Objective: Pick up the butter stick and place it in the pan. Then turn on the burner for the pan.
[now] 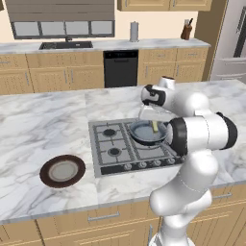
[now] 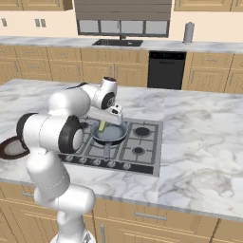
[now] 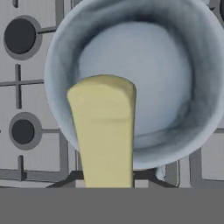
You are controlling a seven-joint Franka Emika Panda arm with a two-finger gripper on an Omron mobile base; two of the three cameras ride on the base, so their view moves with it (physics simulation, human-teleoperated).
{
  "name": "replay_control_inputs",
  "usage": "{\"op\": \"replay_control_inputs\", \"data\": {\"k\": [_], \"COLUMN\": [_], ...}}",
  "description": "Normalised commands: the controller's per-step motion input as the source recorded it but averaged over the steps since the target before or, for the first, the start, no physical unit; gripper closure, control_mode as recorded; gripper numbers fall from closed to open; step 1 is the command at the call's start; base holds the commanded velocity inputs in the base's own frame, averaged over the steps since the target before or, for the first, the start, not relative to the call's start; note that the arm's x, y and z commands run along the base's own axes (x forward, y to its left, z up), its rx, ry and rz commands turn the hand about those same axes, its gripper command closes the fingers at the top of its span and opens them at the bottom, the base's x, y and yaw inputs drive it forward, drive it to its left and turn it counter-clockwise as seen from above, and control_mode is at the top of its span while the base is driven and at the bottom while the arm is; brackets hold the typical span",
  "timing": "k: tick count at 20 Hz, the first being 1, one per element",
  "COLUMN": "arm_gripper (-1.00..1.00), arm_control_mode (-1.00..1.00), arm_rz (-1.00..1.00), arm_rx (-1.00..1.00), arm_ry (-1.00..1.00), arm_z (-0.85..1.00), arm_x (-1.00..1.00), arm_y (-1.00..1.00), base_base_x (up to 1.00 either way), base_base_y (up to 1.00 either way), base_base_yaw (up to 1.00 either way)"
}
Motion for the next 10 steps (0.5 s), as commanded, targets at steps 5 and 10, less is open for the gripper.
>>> {"op": "replay_control_inputs", "data": {"k": [5,10], "arm_gripper": [1.00,1.00], "arm_control_mode": [-1.00,-1.00], "arm_rz": [0.00,0.00], "arm_rx": [-0.05,-0.07], "arm_ry": [0.03,0.00], "arm_z": [-0.21,-0.33], "arm_x": [0.44,0.09], "arm_y": [-0.11,0.00], "base_base_x": [0.00,0.00], "base_base_y": [0.00,0.00], "base_base_yaw": [0.00,0.00]}}
